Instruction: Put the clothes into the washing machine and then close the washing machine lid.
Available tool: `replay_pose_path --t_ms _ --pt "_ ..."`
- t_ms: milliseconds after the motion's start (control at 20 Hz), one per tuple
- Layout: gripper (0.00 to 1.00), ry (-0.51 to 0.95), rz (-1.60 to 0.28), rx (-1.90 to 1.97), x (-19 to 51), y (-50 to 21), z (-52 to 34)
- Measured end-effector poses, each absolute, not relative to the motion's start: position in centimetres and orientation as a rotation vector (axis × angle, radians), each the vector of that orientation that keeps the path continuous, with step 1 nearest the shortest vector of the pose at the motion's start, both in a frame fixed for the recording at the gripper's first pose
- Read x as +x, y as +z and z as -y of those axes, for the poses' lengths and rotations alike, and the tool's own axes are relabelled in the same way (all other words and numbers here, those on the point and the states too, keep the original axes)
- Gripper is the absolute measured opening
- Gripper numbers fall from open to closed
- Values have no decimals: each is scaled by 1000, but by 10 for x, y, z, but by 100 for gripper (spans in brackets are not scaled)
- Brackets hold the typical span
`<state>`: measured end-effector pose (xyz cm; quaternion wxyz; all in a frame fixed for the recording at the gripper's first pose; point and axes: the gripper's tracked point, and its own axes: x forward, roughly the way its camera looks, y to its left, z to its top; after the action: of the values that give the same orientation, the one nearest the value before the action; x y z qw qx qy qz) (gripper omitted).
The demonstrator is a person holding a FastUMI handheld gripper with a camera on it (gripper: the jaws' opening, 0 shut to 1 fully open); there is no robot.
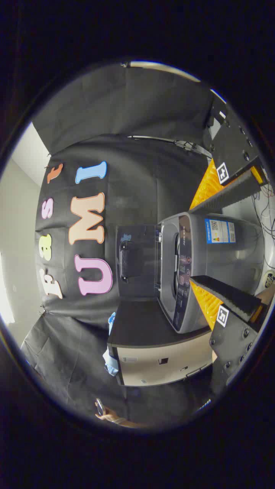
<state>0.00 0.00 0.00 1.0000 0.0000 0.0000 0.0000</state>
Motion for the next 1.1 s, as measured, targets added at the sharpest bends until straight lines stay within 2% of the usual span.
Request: replay_pose_path --t_ms 1100 --pt "99 -1 22 21 8 10 -3"
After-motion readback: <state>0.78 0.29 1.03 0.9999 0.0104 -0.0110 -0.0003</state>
